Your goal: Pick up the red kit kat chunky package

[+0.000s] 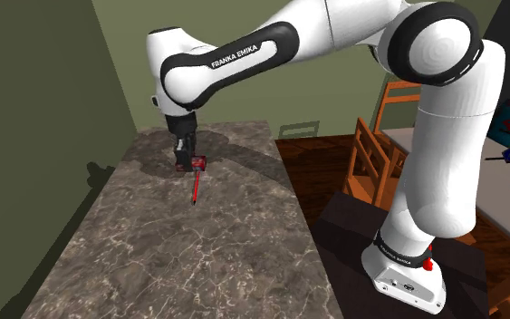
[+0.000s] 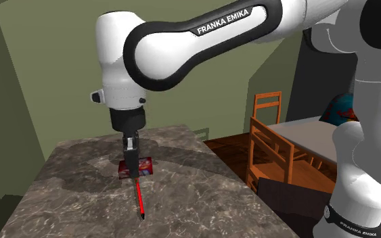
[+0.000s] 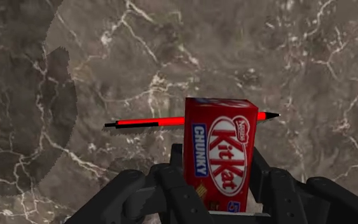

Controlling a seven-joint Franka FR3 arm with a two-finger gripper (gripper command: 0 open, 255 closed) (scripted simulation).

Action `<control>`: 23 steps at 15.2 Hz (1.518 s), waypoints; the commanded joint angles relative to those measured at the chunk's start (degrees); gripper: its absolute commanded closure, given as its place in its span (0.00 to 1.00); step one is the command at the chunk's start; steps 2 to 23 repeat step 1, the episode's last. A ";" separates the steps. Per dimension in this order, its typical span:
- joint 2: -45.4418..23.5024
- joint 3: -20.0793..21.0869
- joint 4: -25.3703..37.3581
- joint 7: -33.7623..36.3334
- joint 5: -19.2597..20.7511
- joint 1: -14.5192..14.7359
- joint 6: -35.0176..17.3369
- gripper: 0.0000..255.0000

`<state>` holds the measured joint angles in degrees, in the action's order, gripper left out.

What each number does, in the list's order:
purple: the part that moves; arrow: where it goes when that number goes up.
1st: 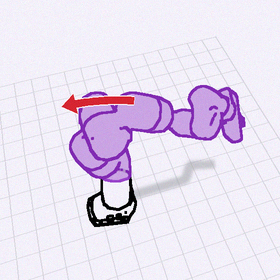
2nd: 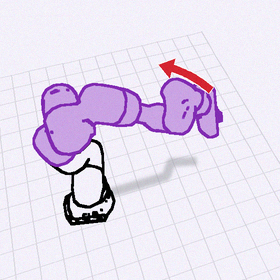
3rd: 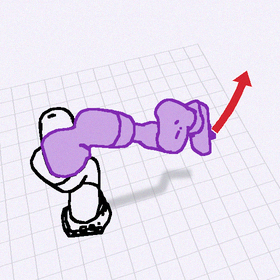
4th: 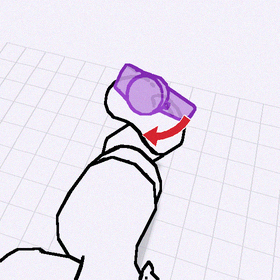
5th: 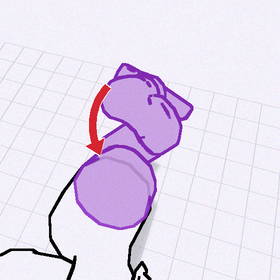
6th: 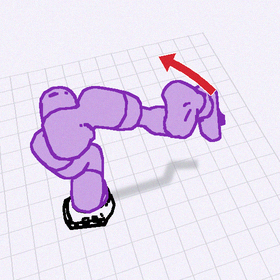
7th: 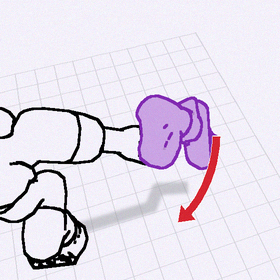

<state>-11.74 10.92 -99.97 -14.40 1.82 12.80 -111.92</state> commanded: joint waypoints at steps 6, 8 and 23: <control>0.04 -0.01 0.35 -0.03 -0.02 -0.01 0.42 1.00; 0.04 -0.01 0.35 -0.03 -0.02 -0.01 0.42 1.00; 0.04 -0.01 0.35 -0.03 -0.02 -0.01 0.42 1.00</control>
